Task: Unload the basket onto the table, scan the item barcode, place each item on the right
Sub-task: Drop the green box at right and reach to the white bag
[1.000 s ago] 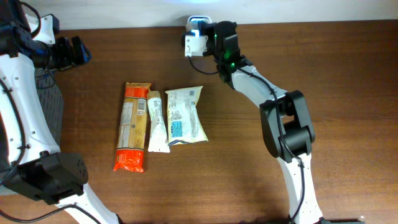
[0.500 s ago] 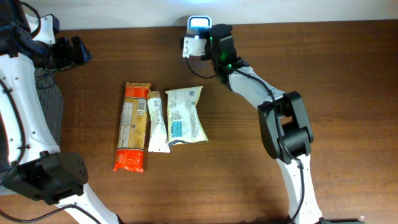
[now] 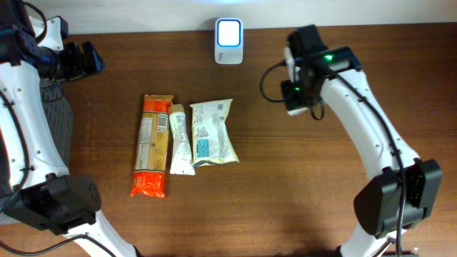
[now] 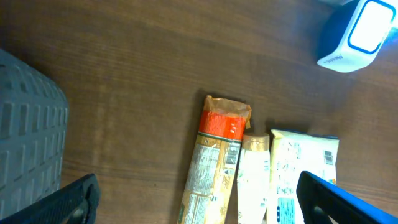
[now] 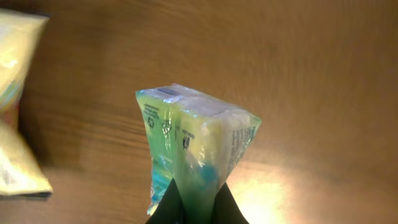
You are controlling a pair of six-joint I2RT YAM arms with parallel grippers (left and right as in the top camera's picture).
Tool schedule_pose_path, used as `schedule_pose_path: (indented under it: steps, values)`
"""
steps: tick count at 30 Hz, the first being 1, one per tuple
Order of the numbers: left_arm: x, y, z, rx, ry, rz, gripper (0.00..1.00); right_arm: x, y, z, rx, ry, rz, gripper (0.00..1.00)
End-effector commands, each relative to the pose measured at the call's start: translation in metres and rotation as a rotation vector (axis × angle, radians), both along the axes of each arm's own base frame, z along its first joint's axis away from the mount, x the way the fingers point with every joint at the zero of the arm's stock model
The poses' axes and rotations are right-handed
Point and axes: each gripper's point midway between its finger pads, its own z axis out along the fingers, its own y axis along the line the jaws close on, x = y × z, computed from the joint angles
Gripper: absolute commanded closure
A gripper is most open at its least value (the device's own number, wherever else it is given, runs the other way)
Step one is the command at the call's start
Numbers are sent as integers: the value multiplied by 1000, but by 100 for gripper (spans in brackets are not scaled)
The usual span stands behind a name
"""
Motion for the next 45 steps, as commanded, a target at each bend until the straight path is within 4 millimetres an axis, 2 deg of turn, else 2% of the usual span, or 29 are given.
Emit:
schedule_pose_path:
  steps: [1, 3, 6, 10, 13, 14, 15, 17, 18, 19, 20, 22, 23, 24, 25, 26, 27, 28, 29, 30, 32, 33, 34, 37, 40, 41, 43, 44, 45]
  values:
    - [-1, -1, 7, -3, -17, 0, 1, -28, -57, -53, 40, 149, -341, 96]
    - [-1, -1, 6, -3, -16, 0, 1, -48, -82, -91, 112, 225, -437, 96]
    - [-1, -1, 6, -3, -16, 0, 1, -64, -113, -118, 201, 261, -557, 96]
    - [-1, -1, 7, -3, -17, 0, 1, -56, -144, -119, 231, 203, -632, 96]
    - [-1, -1, 7, -3, -17, 0, 1, -23, -157, -108, 242, 65, -631, 96]
    - [-1, -1, 7, -3, -17, 0, 1, -11, -160, -104, 245, 14, -625, 90]
    - [-1, -1, 7, -3, -17, 0, 1, -4, -162, -99, 247, -14, -622, 60]
    - [-1, -1, 7, -3, -17, 0, 1, -3, -162, -87, 249, -3, -627, 34]
    - [-1, -1, 7, -3, -17, 0, 1, -3, -160, -80, 255, 9, -625, 28]
    - [-1, -1, 7, -3, -17, 0, 1, -4, -145, -61, 330, 45, -593, 9]
    - [-1, -1, 7, -3, -17, 0, 1, -4, -127, -48, 401, 70, -530, 1]
    - [-1, -1, 7, -3, -17, 0, 1, -2, -73, -24, 575, 110, -390, 1]
    - [-1, -1, 7, -3, -17, 0, 1, -2, -50, -20, 617, 124, -339, 1]
    - [-1, -1, 7, -3, -17, 0, 1, 2, -11, -19, 646, 115, -235, 1]
    - [-1, -1, 7, -3, -17, 0, 1, 7, 14, -19, 653, 97, -191, 1]
    - [-1, -1, 6, -3, -16, 0, 1, 11, 70, -21, 679, 85, -124, 1]
    - [-1, -1, 7, -3, -17, 0, 1, 6, 110, -23, 685, 86, -33, 16]
    - [-1, -1, 6, -3, -16, 0, 1, -8, 154, -26, 680, 92, 74, 51]
    - [-1, -1, 7, -2, -16, 0, 1, -20, 186, -36, 641, 99, 101, 78]
    - [-1, -1, 6, -3, -16, 0, 1, -33, 209, -48, 592, 113, 90, 95]
    - [-1, -1, 7, -3, -17, 0, 1, -64, 268, -75, 600, 167, 168, 96]
    - [-1, -1, 7, -3, -17, 0, 1, -74, 290, -90, 610, 181, 195, 96]
    - [-1, -1, 6, -3, -16, 0, 1, -82, 302, -99, 605, 187, 221, 96]
    - [-1, -1, 7, -3, -17, 0, 1, -87, 291, -121, 515, 206, 193, 96]
    - [-1, -1, 7, -3, -17, 0, 1, -87, 264, -135, 372, 202, 140, 96]
    - [-1, -1, 7, -3, -17, 0, 1, -88, 247, -139, 307, 212, 110, 95]
    - [-1, -1, 7, -3, -17, 0, 1, -81, 199, -145, 210, 267, 9, 95]
    - [-1, -1, 7, -2, -16, 0, 1, -73, 176, -145, 189, 282, -26, 95]
    - [-1, -1, 7, -2, -16, 0, 1, -56, 142, -143, 189, 292, -108, 87]
